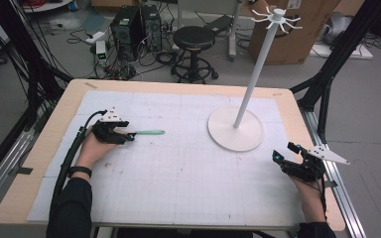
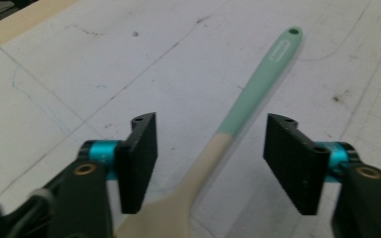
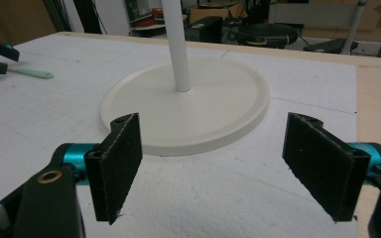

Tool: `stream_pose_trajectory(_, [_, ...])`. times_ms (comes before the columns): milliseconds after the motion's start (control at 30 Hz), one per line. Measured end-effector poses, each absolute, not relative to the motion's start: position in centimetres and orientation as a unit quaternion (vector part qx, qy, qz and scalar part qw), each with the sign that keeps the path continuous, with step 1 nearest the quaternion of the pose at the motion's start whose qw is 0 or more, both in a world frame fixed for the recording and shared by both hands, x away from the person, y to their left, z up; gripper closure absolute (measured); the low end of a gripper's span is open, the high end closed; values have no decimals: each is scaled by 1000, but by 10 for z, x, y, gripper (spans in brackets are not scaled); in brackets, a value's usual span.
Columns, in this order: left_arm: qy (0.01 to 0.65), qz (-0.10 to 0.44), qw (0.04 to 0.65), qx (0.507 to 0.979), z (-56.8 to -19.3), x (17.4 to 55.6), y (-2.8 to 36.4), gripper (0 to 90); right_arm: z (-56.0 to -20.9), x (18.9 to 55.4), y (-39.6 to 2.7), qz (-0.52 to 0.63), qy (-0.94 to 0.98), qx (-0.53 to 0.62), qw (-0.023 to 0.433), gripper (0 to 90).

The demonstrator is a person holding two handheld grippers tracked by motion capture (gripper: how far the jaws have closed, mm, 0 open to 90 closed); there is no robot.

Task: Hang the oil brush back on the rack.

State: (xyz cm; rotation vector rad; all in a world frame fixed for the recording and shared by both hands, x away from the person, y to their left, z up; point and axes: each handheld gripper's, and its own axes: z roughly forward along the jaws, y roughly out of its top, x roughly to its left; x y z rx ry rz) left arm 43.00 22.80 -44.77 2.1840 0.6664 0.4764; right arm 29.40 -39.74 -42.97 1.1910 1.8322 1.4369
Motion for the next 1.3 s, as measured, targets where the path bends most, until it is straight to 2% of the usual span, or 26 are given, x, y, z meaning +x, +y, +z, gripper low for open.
stream_pose_trajectory(33, [263,183,398,860,-448,430,229,538,-429,293,-397,530,676,440,260,226])
stream_pose_trajectory(67, [264,180,400,859,-449,431,229,538,-429,293,-397,530,676,440,260,226])
stream_pose_trajectory(100, [265,171,406,858,-449,431,230,601,-429,293,-398,530,677,439,261,226])
stream_pose_trajectory(133, [260,165,409,859,-450,430,230,601,-429,293,-398,530,677,439,261,226])
stream_pose_trajectory(167, [256,164,408,861,-449,430,230,670,-430,293,-398,530,678,439,260,226])
stream_pose_trajectory(200, [255,160,409,862,-449,430,230,670,-430,293,-398,530,678,439,260,226])
stream_pose_trajectory(267, [250,159,408,863,-449,428,228,757,-430,294,-398,530,677,440,260,226])
stream_pose_trajectory(533, [237,171,392,872,-445,424,222,788,-430,293,-399,530,677,439,261,226])
stream_pose_trajectory(633, [236,173,392,872,-446,425,223,769,-430,293,-398,530,677,440,260,227])
stream_pose_trajectory(700, [242,170,399,868,-448,426,225,719,-430,293,-398,528,679,439,261,227])
stream_pose_trajectory(800, [239,164,401,869,-448,425,225,785,-430,294,-398,528,679,439,261,229])
stream_pose_trajectory(1300, [258,134,412,864,-448,424,227,792,-429,293,-399,533,677,437,259,229])
